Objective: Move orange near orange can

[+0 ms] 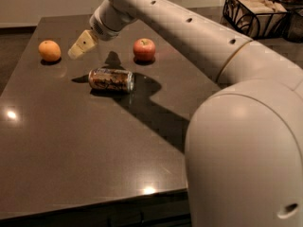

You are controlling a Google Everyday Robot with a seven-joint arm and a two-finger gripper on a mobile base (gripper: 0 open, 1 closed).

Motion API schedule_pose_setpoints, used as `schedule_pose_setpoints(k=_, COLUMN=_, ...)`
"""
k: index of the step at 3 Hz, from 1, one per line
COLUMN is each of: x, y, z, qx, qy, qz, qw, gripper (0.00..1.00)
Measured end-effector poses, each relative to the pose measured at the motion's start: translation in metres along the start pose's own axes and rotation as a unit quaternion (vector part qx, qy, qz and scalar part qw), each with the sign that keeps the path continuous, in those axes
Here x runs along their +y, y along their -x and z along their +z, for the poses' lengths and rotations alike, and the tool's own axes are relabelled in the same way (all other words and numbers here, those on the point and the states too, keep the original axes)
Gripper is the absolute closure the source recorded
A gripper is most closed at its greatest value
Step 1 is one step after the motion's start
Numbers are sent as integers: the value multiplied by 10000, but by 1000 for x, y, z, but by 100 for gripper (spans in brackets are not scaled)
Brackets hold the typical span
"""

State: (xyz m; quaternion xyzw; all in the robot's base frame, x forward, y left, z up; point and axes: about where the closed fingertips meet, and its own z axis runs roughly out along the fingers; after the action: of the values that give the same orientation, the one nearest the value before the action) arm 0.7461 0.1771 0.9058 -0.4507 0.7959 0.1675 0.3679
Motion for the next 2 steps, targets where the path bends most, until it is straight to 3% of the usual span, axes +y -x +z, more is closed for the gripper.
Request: schedule_pose_setpoints(k=2, x=18, y=19, z=45, qx=-114, qy=70, qz=-55, qw=9999, gripper=0)
